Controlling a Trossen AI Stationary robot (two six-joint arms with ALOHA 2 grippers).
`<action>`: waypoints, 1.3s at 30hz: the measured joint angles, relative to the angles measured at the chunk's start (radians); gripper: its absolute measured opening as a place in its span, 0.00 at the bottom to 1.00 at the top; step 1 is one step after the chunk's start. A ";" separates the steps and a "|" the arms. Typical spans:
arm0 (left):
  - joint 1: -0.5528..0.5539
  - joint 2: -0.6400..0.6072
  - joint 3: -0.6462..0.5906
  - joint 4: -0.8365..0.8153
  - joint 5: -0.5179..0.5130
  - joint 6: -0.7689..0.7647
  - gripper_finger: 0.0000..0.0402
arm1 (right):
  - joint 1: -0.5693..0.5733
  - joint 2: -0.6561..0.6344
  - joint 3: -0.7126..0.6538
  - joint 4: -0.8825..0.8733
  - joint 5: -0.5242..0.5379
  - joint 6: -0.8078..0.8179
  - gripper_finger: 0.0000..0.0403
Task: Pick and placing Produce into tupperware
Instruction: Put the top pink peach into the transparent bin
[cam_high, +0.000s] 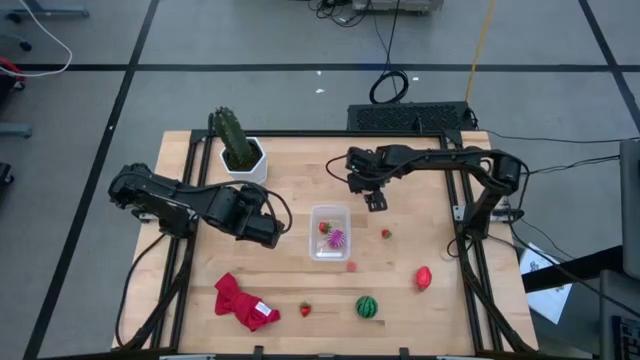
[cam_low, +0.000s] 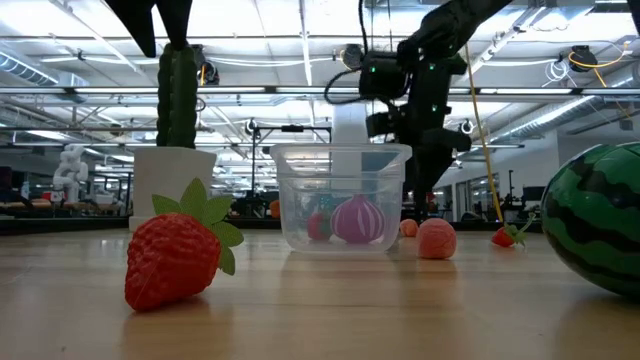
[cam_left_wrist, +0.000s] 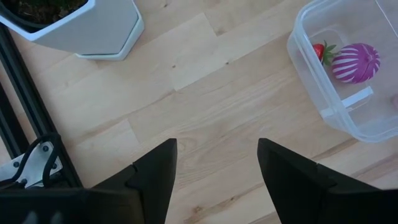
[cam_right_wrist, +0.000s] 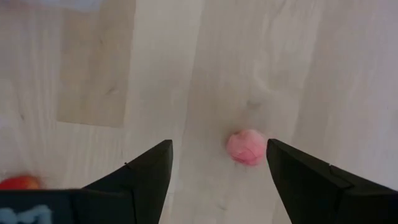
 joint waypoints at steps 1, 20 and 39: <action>0.000 0.000 0.000 0.000 0.000 0.001 0.57 | -0.001 0.014 0.000 -0.001 0.000 0.003 0.63; 0.002 0.000 0.000 0.000 -0.008 0.022 0.57 | 0.011 0.073 0.043 -0.014 0.065 -0.051 0.63; 0.002 0.000 0.000 0.000 -0.017 0.024 0.57 | -0.092 0.065 0.058 -0.054 0.051 -0.053 0.63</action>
